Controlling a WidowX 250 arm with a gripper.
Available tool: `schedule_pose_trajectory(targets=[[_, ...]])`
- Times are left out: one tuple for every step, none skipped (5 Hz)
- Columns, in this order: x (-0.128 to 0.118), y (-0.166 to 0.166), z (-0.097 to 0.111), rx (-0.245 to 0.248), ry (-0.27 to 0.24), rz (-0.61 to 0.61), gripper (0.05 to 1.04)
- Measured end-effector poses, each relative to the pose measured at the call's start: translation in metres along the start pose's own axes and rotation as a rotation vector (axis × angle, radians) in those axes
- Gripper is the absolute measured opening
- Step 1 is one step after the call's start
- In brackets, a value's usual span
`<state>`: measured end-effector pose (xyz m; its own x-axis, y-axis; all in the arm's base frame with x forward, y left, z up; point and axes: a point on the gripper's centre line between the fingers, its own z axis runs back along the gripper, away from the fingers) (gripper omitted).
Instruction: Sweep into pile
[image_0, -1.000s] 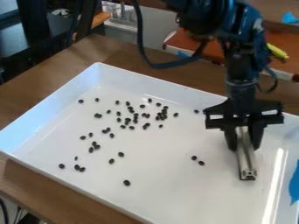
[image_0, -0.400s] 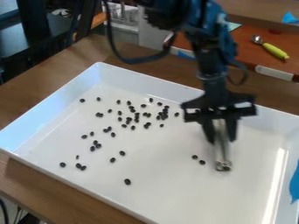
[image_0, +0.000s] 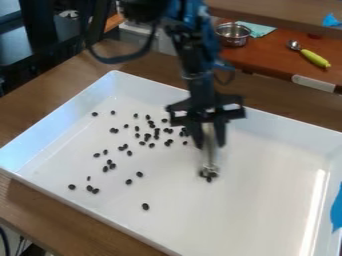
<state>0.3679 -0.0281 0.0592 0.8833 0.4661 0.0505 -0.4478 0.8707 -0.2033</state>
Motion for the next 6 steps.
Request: schedule_pose_trajectory(targets=[[0.005, 0.028, 0.006, 0.021, -0.030, 0.037, 0.374], [0.006, 0.041, 0.010, 0.027, -0.061, 0.037, 0.374], [0.008, 0.056, 0.013, 0.034, -0.084, 0.066, 0.374], [0.002, 0.071, 0.017, 0.037, -0.077, 0.092, 0.374], [-0.004, 0.083, 0.020, 0.058, -0.066, 0.106, 0.374], [-0.011, 0.098, 0.030, 0.083, -0.081, 0.120, 0.374]])
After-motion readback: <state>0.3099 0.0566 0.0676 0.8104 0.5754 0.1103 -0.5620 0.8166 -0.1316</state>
